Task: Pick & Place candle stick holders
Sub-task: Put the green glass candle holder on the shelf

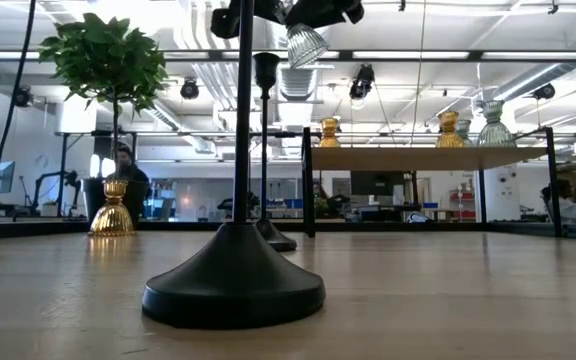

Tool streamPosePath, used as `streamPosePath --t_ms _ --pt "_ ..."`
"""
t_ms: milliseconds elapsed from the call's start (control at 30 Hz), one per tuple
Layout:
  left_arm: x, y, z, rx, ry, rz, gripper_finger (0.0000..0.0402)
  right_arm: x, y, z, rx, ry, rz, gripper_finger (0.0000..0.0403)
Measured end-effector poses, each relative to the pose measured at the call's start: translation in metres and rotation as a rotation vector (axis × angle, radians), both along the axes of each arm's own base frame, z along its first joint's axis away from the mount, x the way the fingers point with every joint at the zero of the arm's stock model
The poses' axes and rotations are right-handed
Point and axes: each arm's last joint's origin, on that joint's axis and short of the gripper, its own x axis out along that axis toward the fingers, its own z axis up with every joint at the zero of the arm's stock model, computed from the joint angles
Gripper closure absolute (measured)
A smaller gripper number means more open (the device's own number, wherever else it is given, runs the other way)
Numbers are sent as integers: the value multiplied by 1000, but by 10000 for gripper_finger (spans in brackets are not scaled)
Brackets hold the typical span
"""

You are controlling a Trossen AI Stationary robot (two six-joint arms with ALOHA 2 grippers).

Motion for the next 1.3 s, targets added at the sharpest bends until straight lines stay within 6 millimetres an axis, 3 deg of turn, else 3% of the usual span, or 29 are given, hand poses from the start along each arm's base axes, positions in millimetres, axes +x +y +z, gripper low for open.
streamPosePath --t_ms 233,500,733,1000,1300 --pt "1 0 -1 -4 4 -4 373 6 -1 -4 2 -10 -5 229" --pt "2 1 -2 -12 2 -8 373 6 -1 -4 -13 -6 -24 297" --pt "2 0 -2 7 2 -29 370 5 -2 -4 -11 -7 -26 299" --pt "2 3 1 155 11 -20 266 -7 -4 2 31 -14 -86 300" --pt "-4 4 18 396 -49 7 203 -51 -2 19 149 -46 -212 300"
